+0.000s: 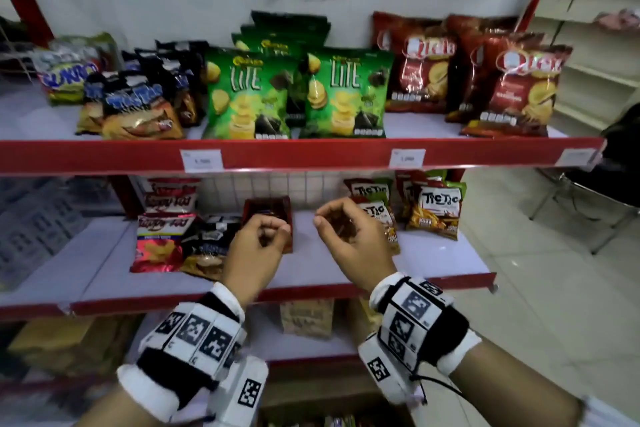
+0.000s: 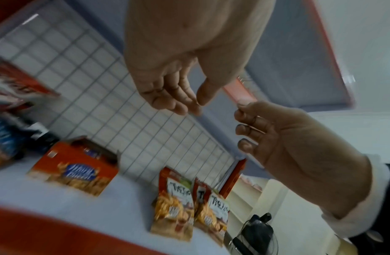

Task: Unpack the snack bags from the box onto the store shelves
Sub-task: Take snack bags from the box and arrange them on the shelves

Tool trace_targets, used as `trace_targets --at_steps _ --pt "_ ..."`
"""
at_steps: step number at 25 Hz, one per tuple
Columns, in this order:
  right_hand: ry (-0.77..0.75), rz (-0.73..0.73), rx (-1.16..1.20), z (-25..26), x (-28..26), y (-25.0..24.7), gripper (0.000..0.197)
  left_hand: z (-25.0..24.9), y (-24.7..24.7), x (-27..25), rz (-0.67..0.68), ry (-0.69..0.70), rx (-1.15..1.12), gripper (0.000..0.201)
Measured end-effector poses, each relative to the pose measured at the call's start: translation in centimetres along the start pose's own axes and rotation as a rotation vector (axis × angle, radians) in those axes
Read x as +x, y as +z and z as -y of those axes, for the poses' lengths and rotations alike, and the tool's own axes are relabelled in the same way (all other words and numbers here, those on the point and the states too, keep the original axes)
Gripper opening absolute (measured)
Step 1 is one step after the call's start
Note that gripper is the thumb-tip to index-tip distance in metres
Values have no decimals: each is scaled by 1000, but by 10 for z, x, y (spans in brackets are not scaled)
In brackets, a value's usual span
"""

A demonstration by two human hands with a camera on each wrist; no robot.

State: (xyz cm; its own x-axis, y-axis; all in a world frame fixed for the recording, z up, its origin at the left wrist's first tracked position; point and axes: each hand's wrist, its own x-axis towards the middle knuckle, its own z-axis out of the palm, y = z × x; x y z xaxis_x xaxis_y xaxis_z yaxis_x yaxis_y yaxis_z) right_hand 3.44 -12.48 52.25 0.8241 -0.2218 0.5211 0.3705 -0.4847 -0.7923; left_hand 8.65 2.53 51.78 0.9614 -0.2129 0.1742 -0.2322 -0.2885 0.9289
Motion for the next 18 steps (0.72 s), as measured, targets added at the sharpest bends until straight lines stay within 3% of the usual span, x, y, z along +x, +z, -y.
trace_targets --at_steps 4,7,10,18 --pt "123 54 28 -50 -38 0 6 49 40 -20 80 -198 3 15" --pt "296 161 -3 -92 -65 9 6 89 59 -26 123 -314 23 6" --pt "454 279 -75 -134 -93 22 12 136 74 -27 186 -396 53 11" --pt "565 456 -205 -289 -195 82 17 309 127 -57 251 -571 117 11"
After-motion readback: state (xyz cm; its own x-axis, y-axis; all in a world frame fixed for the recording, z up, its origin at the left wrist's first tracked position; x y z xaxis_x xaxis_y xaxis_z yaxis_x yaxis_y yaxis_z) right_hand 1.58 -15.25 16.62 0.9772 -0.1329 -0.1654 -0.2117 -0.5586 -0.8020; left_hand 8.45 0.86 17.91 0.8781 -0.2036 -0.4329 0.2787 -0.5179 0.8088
